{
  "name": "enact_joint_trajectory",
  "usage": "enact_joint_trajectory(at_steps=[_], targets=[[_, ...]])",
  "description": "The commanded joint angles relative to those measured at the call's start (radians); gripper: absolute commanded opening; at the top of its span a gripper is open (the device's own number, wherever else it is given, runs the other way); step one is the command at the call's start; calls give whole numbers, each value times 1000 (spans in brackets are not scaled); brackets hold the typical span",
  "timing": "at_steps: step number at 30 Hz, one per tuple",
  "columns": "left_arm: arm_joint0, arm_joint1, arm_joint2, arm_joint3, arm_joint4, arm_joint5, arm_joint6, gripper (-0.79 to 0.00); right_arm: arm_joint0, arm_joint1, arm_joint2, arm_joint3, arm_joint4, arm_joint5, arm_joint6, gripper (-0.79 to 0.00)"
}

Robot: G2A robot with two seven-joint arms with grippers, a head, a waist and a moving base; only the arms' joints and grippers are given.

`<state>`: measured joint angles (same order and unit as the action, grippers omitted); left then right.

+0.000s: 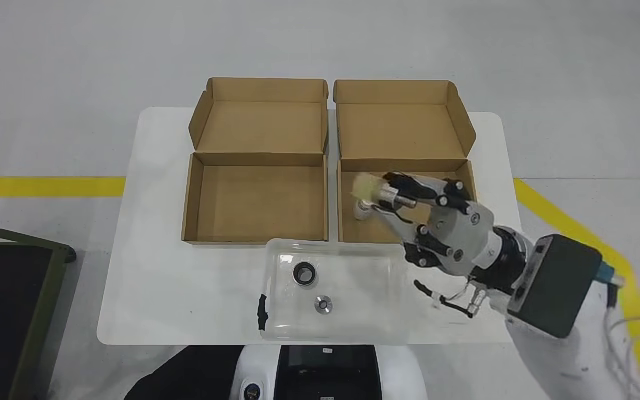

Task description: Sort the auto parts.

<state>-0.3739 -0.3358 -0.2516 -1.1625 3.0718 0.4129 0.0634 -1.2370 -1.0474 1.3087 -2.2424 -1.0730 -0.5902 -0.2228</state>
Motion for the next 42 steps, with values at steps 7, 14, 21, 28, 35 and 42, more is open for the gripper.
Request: enact_joint_trajectory(at_steps=[7, 14, 21, 28, 35, 42], targets=[[0, 0, 0, 0, 0, 0, 0, 0, -13, -4, -12, -1, -32, -13, -10, -785], [0, 0, 0, 0, 0, 0, 0, 0, -21, -7, -40, 50, -50, -37, 38, -785], [0, 0, 0, 0, 0, 0, 0, 0, -8, -7, -64, 124, 8, -83, 159, -785], [0, 0, 0, 0, 0, 0, 0, 0, -27, -1, -41, 182, 26, -94, 287, -785], [0, 0, 0, 0, 0, 0, 0, 0, -57, 9, 4, 221, 74, -108, 401, -785], [0, 0, 0, 0, 0, 0, 0, 0, -87, 18, 59, 252, 72, -93, 462, -785]])
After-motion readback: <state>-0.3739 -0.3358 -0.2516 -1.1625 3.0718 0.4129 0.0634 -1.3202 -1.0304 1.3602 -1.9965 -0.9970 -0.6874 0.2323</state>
